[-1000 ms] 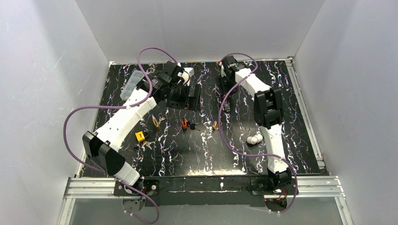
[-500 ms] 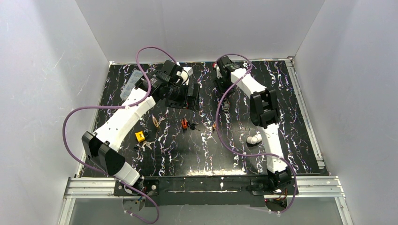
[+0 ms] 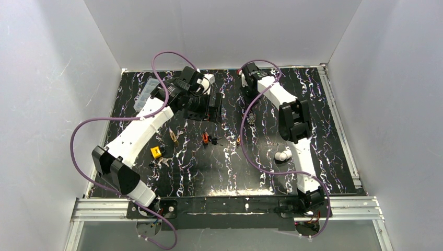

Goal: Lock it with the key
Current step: Pick up the lock from the center of the board.

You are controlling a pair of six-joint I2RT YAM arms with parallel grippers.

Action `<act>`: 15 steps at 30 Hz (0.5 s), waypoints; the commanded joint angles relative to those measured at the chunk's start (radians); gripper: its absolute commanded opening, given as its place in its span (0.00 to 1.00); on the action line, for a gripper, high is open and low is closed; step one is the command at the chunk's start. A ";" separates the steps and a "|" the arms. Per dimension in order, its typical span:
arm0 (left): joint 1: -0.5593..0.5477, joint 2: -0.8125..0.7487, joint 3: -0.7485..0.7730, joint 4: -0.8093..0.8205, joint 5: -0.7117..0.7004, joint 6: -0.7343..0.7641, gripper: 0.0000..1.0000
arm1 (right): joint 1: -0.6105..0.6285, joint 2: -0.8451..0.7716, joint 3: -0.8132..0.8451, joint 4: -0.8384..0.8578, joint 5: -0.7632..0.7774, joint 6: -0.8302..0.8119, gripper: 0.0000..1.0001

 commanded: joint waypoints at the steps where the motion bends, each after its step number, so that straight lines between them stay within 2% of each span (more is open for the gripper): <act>1: 0.010 -0.006 0.016 -0.016 -0.010 0.023 0.98 | 0.004 -0.134 -0.106 0.047 -0.025 0.094 0.01; 7: 0.014 0.001 -0.007 0.040 0.022 0.029 0.97 | 0.023 -0.403 -0.354 0.156 -0.102 0.200 0.01; 15: 0.014 0.004 0.031 0.110 0.103 0.055 0.95 | 0.050 -0.727 -0.577 0.172 -0.234 0.232 0.01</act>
